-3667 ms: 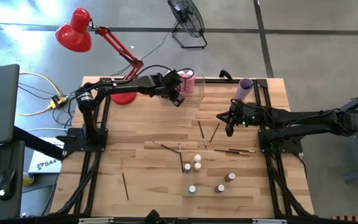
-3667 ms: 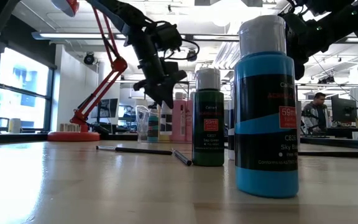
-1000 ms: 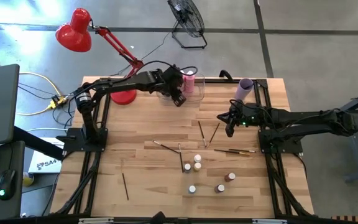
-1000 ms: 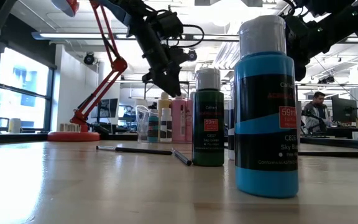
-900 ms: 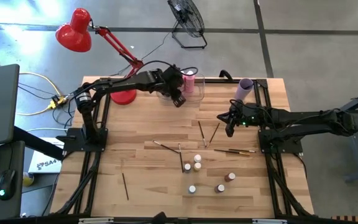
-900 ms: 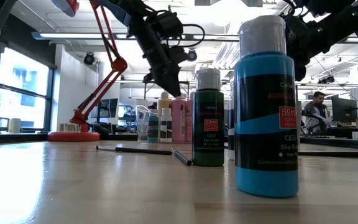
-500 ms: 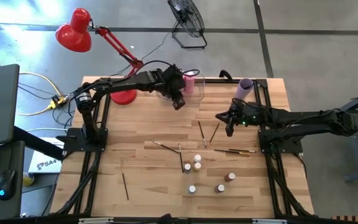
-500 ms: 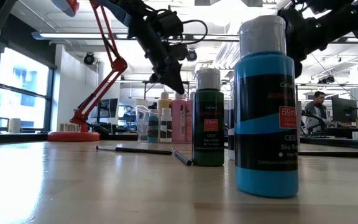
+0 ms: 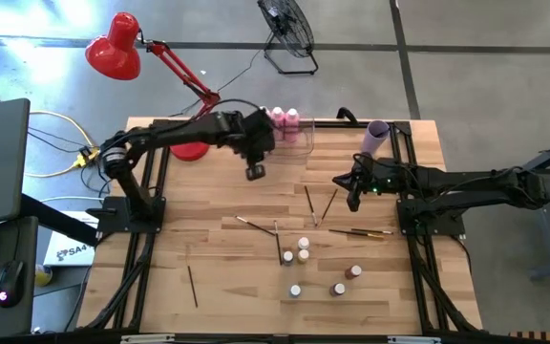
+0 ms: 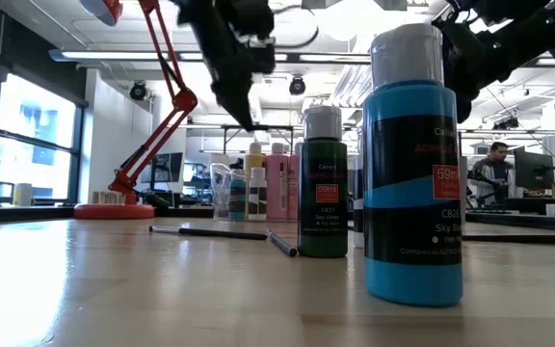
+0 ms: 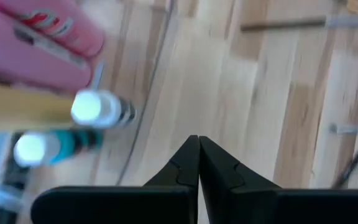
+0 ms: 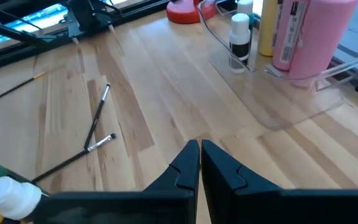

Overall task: Pick & Place Paint Supplies
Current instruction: Put the small white paint bottle into the transparent bin

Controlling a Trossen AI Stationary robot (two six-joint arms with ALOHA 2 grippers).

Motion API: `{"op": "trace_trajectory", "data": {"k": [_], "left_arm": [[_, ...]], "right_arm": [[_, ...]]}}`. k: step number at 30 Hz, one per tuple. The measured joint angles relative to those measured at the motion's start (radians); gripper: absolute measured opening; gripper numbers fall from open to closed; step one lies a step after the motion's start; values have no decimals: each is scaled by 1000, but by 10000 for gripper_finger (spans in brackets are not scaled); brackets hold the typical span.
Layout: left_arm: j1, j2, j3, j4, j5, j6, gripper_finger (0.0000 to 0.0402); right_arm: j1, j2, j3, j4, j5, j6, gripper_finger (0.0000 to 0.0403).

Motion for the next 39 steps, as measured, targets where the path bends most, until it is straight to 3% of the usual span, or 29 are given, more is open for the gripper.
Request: {"op": "trace_trajectory", "data": {"k": [3, 7, 10, 14, 17, 19, 31, 39], "left_arm": [[-63, -60, -2, -86, -122, 0, 1], [-119, -164, -91, -59, -226, -12, 1], [-122, -265, -246, 87, -219, -39, 1], [-99, -369, -498, 420, -130, -45, 0], [-93, -384, -632, 724, -60, -45, 0], [-93, -384, -681, 840, -44, -46, 0], [-88, -218, -716, 1066, -167, -164, 0], [-88, -164, -680, 1162, -217, -71, 0]], "right_arm": [[0, 0, 0, 1, 0, -26, 8], [0, 0, 0, 2, 16, -52, 8], [0, 1, 0, 3, 46, -52, 8], [0, 2, 0, 3, 60, -52, 8], [0, 2, 0, 8, 60, -52, 8], [0, 2, 0, 13, 64, -47, 8], [0, 2, 0, 48, 78, 0, 8], [0, 2, 0, 46, 78, -45, 8]]}}
